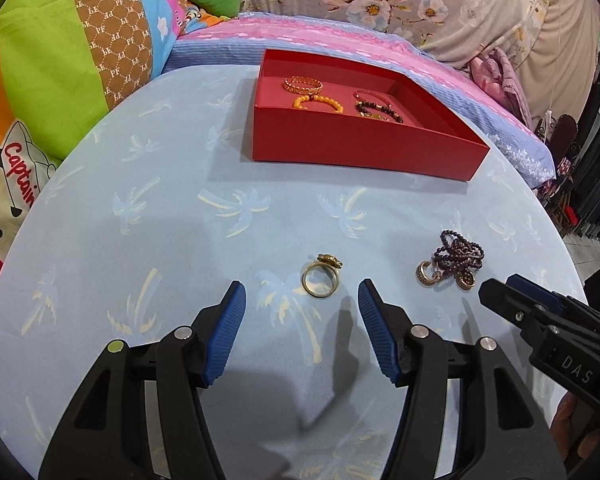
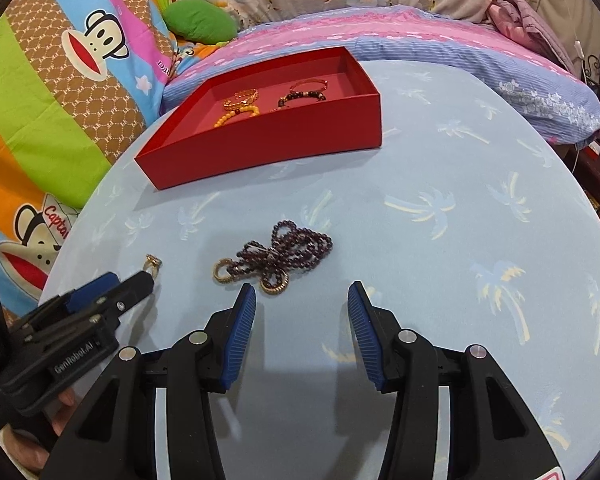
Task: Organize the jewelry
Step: 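Move right tool to the purple beaded tassel piece while left tool approaches the gold ring, then close the right tool on the purple beaded tassel piece and lift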
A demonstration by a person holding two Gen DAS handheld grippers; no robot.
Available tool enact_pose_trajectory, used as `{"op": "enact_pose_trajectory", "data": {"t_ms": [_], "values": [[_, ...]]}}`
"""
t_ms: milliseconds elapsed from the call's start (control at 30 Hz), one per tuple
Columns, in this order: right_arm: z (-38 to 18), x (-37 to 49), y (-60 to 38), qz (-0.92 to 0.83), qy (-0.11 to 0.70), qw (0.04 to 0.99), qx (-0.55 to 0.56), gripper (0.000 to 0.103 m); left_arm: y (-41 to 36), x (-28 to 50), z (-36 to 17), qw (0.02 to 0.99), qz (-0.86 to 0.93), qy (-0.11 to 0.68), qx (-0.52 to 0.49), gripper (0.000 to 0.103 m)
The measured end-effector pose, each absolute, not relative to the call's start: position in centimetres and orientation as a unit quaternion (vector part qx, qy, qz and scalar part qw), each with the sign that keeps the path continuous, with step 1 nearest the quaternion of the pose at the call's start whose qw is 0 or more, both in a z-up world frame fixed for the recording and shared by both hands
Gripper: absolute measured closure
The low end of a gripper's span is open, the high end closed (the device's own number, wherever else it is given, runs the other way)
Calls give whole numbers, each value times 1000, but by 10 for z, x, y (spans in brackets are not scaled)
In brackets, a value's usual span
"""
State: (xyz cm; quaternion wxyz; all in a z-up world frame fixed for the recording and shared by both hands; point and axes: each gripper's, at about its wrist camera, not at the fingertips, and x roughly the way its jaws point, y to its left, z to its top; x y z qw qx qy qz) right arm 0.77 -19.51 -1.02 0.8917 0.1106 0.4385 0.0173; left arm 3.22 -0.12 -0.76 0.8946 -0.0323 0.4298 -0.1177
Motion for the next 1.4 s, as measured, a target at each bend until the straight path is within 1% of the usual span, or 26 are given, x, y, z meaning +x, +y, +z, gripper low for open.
{"op": "enact_pose_trajectory", "data": {"t_ms": [167,433,500,600,667,733,833,1033,1100,1200,1300,1400], "values": [[-9,19,-192,11,433,893,123,56,-2,35,-7,896,-109,430,-31,47],[-11,41,-183,3,433,894,114,56,-6,37,-8,895,-110,431,-23,42],[-14,42,-181,-3,438,893,103,60,-6,37,-8,895,-111,431,-24,41],[-16,39,-186,-5,439,892,106,71,-7,37,-8,895,-114,431,-25,40],[-16,37,-192,-6,441,891,112,80,-7,37,-8,895,-114,431,-23,39],[-17,34,-198,-9,441,889,120,84,-7,38,-9,894,-115,431,-22,39],[-18,27,-206,-12,437,889,139,86,-7,38,-9,895,-115,431,-22,39],[-19,20,-208,-17,427,893,143,87,-7,38,-8,895,-116,431,-24,39],[-19,20,-208,-16,427,893,144,87,-8,38,-8,895,-113,431,-20,41],[-19,19,-209,-15,426,893,147,87,-9,39,-8,895,-115,431,-15,48],[-18,19,-210,-14,426,892,148,87,-12,40,-8,895,-116,431,-8,51],[-18,19,-211,-12,427,891,151,87,-15,42,-8,894,-118,431,-4,58]]}}
